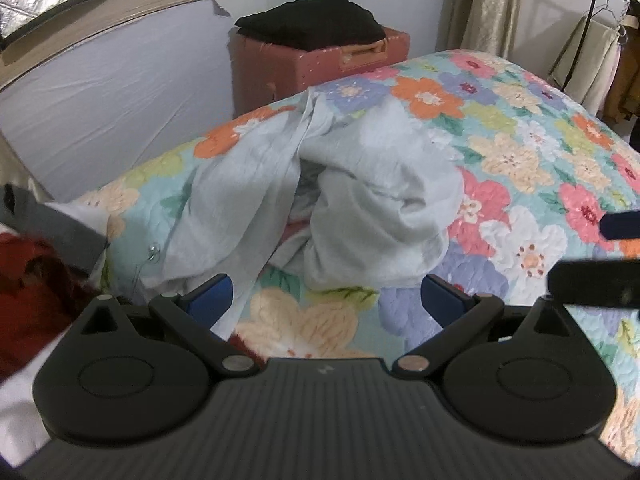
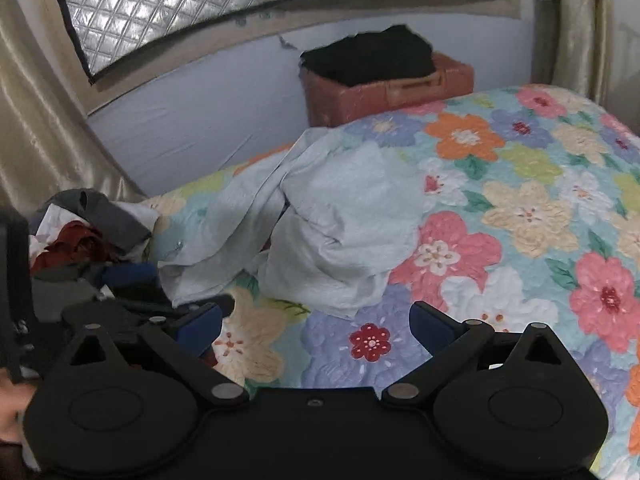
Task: Fold clothes
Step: 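Move both grippers toward the crumpled light grey sweatshirt on the bed, then grasp the grey sweatshirt with the right gripper while the left gripper grasps another part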
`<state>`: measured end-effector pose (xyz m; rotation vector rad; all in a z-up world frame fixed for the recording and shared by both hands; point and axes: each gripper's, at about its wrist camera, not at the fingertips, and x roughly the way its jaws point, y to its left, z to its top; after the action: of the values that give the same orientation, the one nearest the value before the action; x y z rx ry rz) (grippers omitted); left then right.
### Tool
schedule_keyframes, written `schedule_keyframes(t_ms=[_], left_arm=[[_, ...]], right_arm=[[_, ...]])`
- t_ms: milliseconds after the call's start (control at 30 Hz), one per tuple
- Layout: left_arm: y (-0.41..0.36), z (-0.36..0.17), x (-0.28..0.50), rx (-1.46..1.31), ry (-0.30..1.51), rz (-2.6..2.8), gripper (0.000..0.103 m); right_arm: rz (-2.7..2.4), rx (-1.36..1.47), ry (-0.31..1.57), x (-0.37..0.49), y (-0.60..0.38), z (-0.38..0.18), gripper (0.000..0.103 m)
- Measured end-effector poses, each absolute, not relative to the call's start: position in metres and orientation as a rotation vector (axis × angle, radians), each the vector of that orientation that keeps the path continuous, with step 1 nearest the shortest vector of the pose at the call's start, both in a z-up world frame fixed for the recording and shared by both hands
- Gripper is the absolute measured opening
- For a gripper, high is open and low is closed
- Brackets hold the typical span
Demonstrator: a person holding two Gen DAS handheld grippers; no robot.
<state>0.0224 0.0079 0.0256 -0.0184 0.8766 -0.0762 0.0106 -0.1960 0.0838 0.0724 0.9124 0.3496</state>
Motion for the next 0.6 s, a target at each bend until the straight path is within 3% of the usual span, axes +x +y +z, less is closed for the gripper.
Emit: schedule_keyframes(t_ms=[367, 600], left_arm=[[0.016, 0.037, 0.082, 0.004, 0.962, -0.152, 0.102], [0.065, 0.019, 0.100, -0.343, 0.908, -0.074, 0.102]], right_arm=[[0.431, 0.155, 1.007, 0.059, -0.221, 0.095, 0.102], [0.413, 0.263, 1.001, 0.093, -0.228, 0.079, 0.102]])
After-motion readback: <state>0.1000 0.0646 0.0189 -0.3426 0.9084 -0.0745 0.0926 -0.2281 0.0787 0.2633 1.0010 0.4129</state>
